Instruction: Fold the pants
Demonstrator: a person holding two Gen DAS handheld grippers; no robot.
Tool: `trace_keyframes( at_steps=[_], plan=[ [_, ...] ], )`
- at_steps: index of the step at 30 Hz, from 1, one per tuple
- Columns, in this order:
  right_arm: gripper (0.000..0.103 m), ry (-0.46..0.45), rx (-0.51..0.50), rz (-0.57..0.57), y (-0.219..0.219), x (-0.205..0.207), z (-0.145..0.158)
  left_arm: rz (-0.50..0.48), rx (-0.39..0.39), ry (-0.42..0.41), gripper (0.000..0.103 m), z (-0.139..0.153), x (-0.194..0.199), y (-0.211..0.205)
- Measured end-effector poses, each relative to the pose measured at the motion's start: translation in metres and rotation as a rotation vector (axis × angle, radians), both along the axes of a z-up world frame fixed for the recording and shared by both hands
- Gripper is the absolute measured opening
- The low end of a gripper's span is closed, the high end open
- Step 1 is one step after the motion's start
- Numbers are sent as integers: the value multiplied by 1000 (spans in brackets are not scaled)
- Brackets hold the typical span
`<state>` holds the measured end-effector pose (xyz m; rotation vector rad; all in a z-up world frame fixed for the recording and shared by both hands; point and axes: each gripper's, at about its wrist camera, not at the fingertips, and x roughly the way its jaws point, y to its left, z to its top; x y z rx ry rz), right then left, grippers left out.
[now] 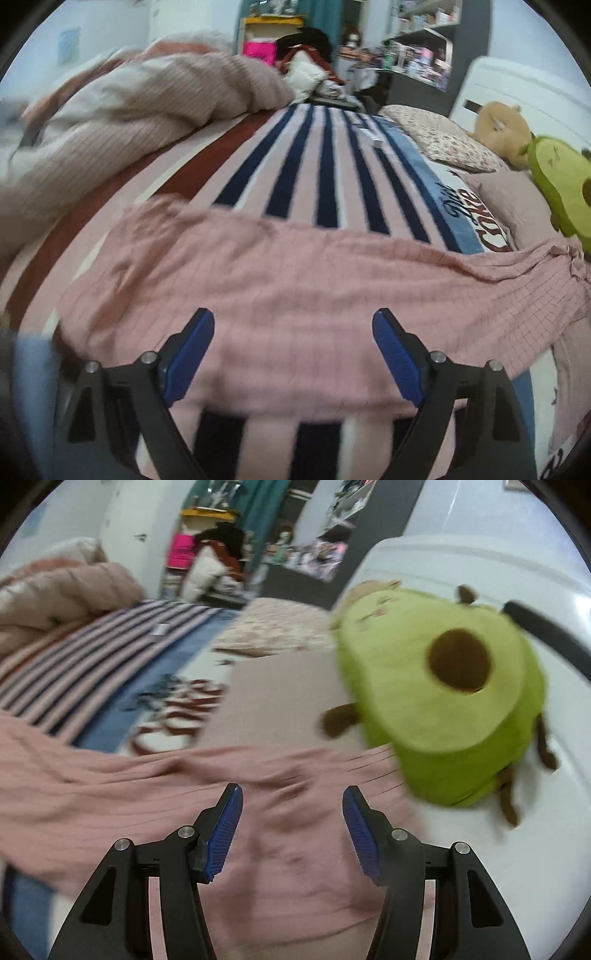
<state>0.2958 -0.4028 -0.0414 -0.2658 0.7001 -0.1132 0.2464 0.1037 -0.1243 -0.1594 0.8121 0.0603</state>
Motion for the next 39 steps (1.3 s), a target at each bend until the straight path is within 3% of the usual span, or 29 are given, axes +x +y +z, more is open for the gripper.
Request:
trace_keyframes(
  at_steps=[2, 4, 7, 14, 18, 23, 31, 35, 39],
  plan=[
    [53, 11, 64, 65, 15, -12, -5, 47, -29, 31, 85, -8, -12, 15],
    [63, 17, 107, 108, 28, -22, -9, 92, -61, 68, 85, -21, -21, 31],
    [64, 26, 143, 169, 48, -31, -16, 150, -101, 96, 85, -35, -24, 47],
    [64, 82, 192, 223, 68, -51, -27, 345, -106, 67, 85, -46, -7, 85],
    [64, 94, 217, 244, 73, -59, -24, 416, -85, 109, 85, -53, 16, 97],
    [64, 93, 202, 269, 83, -70, -25, 374, -62, 114, 85, -49, -3, 79],
    [64, 108, 276, 298, 92, -69, -29, 363, -163, 131, 87, -43, -26, 73],
    [64, 105, 285, 309, 96, -69, -29, 371, -125, 146, 94, -52, -11, 72],
    [64, 115, 277, 316, 99, -70, -30, 385, -42, 118, 95, -55, 24, 80]
  ],
)
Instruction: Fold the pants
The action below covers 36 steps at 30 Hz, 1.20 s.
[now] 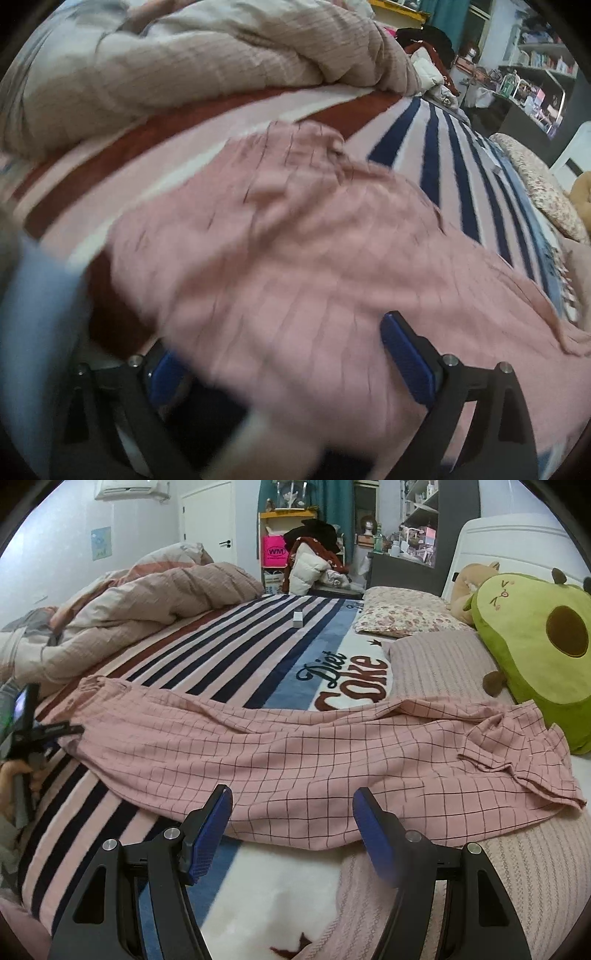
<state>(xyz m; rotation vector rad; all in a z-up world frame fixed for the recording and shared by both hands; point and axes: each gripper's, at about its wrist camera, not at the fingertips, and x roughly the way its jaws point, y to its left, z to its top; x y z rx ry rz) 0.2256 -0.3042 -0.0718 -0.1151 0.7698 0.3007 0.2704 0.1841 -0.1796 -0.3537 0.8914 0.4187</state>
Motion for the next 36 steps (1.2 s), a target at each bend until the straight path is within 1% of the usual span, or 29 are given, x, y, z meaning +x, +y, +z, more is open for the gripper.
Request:
trace_keyframes(
  at_steps=[2, 3, 4, 5, 6, 7, 9, 11, 13, 14, 19, 20, 21, 23, 26, 28, 31, 32, 33, 36],
  plan=[
    [64, -3, -18, -2, 1, -1, -2, 23, 13, -11, 92, 0, 14, 12],
    [64, -2, -21, -1, 2, -1, -2, 35, 14, -15, 80, 1, 18, 16],
    [64, 1, -18, -1, 1, -1, -3, 47, 22, -30, 57, 4, 21, 20],
    [64, 4, -12, -3, 1, -1, -3, 49, 34, -43, 46, 8, 21, 22],
    [64, 6, -7, -3, 0, -2, -4, 43, 48, -51, 26, 11, 23, 24],
    [64, 10, 0, -4, 0, -1, -4, 37, 60, -60, 15, 14, 25, 24],
    [64, 12, 5, -3, 0, -1, -6, 36, 85, -100, 9, 23, 23, 25],
    [64, 14, 1, -1, 1, -1, -6, 68, 97, -165, 8, 38, 14, 31],
    [64, 16, -2, 1, 1, -3, -6, 90, 83, -210, 8, 53, 6, 40],
    [64, 14, -1, 2, 1, -5, -4, 106, 92, -225, 8, 59, 2, 43],
    [64, -2, 13, 7, -2, -11, 3, 242, 218, -320, 8, 110, -33, 58],
    [64, -4, 19, 9, -1, -11, 4, 254, 233, -334, 8, 119, -38, 59],
    [64, -6, 26, 14, -1, -12, 5, 237, 237, -339, 8, 126, -39, 57],
    [64, -12, 38, 24, 2, -13, 7, 160, 217, -333, 8, 133, -35, 48],
    [64, -18, 45, 36, 3, -16, 8, 22, 228, -329, 8, 137, -27, 15],
    [64, -12, 48, 39, 2, -17, 7, -106, 203, -324, 8, 136, -20, -17],
    [64, -3, 55, 42, 0, -17, 4, -230, 188, -325, 8, 132, -13, -64],
    [64, -2, 54, 43, -1, -16, 4, -286, 170, -322, 8, 131, -6, -80],
    [64, -3, 53, 44, -2, -15, 3, -364, 155, -316, 8, 126, 1, -103],
    [64, -9, 67, 41, -5, -15, 3, -527, 153, -309, 8, 117, 9, -161]
  ],
)
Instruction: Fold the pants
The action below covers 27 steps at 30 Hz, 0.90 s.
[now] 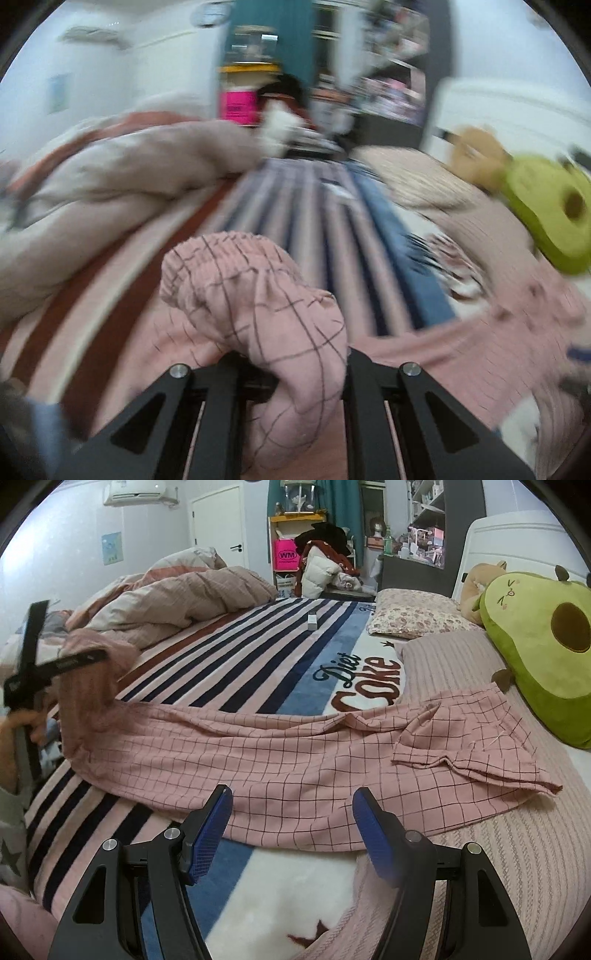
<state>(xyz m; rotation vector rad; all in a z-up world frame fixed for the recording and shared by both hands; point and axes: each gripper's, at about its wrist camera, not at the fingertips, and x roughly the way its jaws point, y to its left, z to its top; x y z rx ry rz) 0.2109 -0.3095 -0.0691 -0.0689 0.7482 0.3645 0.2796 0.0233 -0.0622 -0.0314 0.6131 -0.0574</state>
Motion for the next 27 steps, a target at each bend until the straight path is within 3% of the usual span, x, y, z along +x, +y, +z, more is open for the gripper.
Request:
trace_keyframes(
  at_steps=[3, 6, 9, 12, 14, 16, 18, 21, 22, 27],
  plan=[
    [64, 7, 14, -4, -3, 1, -3, -197, -10, 29, 8, -12, 10, -54],
    [64, 22, 13, -10, -7, 1, -7, -335, -26, 113, 8, -30, 13, -90],
    [64, 32, 20, -11, -8, 3, -9, -333, -22, 131, 8, -40, 8, -99],
    [64, 36, 24, 0, -4, 6, -11, -358, -88, 140, 8, -40, 7, -88],
    [64, 38, 34, 8, 0, 9, -13, -421, -105, 167, 19, -41, 8, -84],
    [64, 44, 43, 23, 6, 14, -14, -478, -124, 182, 63, -45, 0, -82],
    [64, 50, 47, 35, 12, 17, -15, -501, -165, 155, 71, -39, -10, -75],
    [64, 61, 72, 47, 20, 21, -14, -469, -212, 84, 76, -17, -24, -46],
    [64, 63, 93, 54, 23, 23, -13, -434, -217, 59, 81, -9, -27, -34],
    [75, 62, 201, 105, 51, 32, -7, -191, -153, -28, 83, 7, -37, 24]
  ],
)
